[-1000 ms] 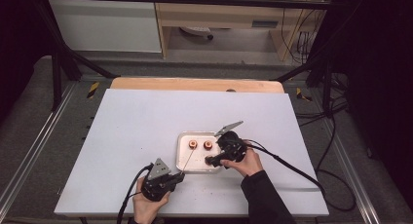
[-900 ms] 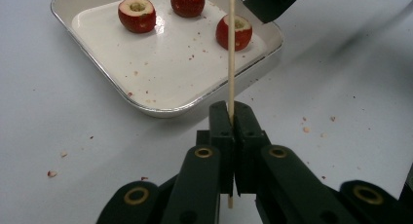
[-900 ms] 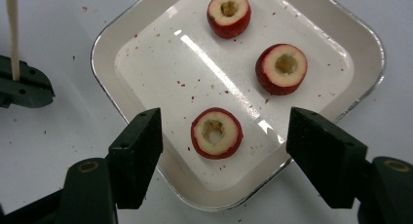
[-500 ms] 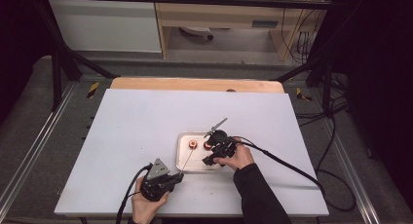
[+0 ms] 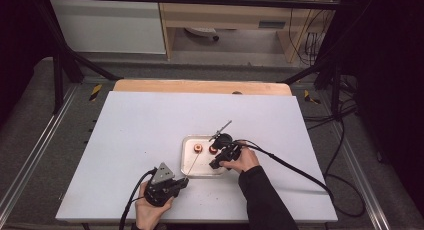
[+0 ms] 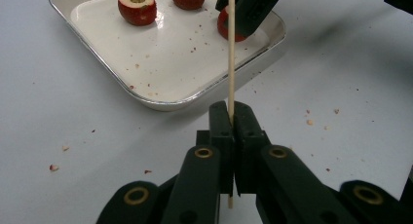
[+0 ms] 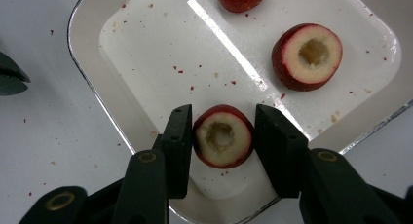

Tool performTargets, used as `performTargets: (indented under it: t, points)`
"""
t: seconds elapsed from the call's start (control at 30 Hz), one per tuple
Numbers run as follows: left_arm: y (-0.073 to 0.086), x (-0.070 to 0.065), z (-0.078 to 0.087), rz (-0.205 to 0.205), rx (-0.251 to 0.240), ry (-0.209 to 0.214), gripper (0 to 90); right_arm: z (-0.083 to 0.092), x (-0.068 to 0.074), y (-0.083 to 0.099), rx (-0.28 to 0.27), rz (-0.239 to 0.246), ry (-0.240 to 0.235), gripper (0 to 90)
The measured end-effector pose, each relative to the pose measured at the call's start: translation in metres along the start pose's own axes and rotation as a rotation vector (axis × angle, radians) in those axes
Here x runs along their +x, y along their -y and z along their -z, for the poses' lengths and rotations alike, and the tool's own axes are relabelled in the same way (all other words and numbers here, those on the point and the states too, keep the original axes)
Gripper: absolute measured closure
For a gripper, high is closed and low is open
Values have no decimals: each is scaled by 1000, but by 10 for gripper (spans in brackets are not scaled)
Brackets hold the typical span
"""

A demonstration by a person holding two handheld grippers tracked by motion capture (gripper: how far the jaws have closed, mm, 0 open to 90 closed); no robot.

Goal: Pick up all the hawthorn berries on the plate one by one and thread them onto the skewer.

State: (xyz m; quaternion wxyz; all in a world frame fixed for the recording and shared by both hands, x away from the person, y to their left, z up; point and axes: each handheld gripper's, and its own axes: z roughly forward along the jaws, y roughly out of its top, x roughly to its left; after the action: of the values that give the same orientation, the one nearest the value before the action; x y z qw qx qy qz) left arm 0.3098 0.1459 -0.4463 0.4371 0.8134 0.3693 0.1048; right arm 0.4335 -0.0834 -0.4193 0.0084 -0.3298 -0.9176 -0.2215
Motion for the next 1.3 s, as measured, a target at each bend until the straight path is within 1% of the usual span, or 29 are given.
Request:
performTargets:
  t: [0.1, 0.13, 0.17, 0.2, 0.23, 0.27, 0.3, 0.33, 0.37, 0.43, 0.47, 0.53, 0.57, 0.6, 0.63, 0.67, 0.7, 0.73, 0.77, 0.8, 0.93, 0.97, 1.0, 1.03, 1.07, 1.13, 1.2, 1.23, 1.3]
  points:
    - [0, 0, 0, 0, -3, 0, 885, 1, 0, 0, 5, -12, -11, 596]
    - [0, -1, 0, 0, -4, 1, 885, 1, 0, 0, 1, -17, -12, 596]
    - [0, -1, 0, 0, -5, 0, 885, 3, 0, 1, -10, -35, -16, 597]
    - [0, -1, 0, 1, -8, 0, 885, 3, 0, 1, -10, -35, -16, 597]
    - [0, -1, 0, 4, -11, 1, 885, 5, 0, 1, -20, -45, -20, 597]
    - [-1, -1, 0, 6, -13, 1, 885, 11, 1, 1, -44, -73, -20, 597]
    - [-1, -2, 0, 7, -16, 1, 885, 11, 1, 1, -44, -73, -20, 597]
    - [-1, -2, 0, 11, -20, 0, 885, 14, 2, 1, -61, -93, -20, 598]
    - [-1, -2, 0, 12, -23, -1, 885, 22, 2, 2, -110, -118, -27, 598]
    - [-1, -4, 1, 18, -34, -1, 885, 30, 1, 4, -162, -143, -38, 598]
    - [-1, -4, 1, 22, -41, -2, 885, 30, 1, 4, -162, -143, -38, 598]
    - [-2, -6, 1, 28, -56, -6, 885, 38, 1, 8, -220, -179, -53, 598]
    - [-2, -7, 1, 32, -60, -6, 885, 42, 0, 11, -252, -195, -58, 598]
    - [-2, -8, 1, 38, -64, -6, 884, 48, -4, 17, -313, -231, -72, 598]
    - [-2, -9, 0, 44, -71, -8, 885, 50, -5, 20, -347, -252, -80, 599]
    - [-3, -10, 0, 49, -75, -9, 885, 50, -5, 20, -347, -252, -80, 599]
    - [-3, -11, -1, 55, -78, -12, 885, 53, -7, 24, -374, -272, -85, 599]
    - [-4, -14, -2, 63, -85, -12, 885, 55, -8, 27, -407, -290, -91, 599]
    - [-4, -15, -3, 63, -87, -14, 884, 58, -10, 34, -473, -329, -115, 599]
    - [-4, -17, -4, 72, -94, -15, 884, 58, -10, 34, -473, -329, -115, 599]
    - [-6, -26, -10, 93, -116, -26, 884, 62, -14, 44, -591, -404, -149, 599]
    - [-7, -28, -11, 96, -119, -30, 884, 63, -15, 47, -629, -426, -162, 599]
    - [-7, -31, -13, 109, -128, -35, 884, 64, -15, 51, -685, -461, -172, 599]
    - [-8, -32, -14, 111, -131, -41, 884, 64, -15, 51, -685, -461, -172, 599]
    - [-9, -35, -18, 135, -137, -32, 884, 63, -16, 53, -729, -484, -179, 600]
    - [-10, -37, -20, 145, -137, -31, 884, 61, -15, 55, -766, -512, -186, 600]
    - [-12, -42, -23, 156, -133, -37, 884, 59, -14, 56, -804, -526, -191, 600]
    - [-14, -46, -26, 178, -138, -31, 884, 58, -14, 56, -821, -534, -194, 600]
    - [-16, -50, -29, 184, -134, -37, 884, 56, -13, 56, -853, -543, -199, 600]
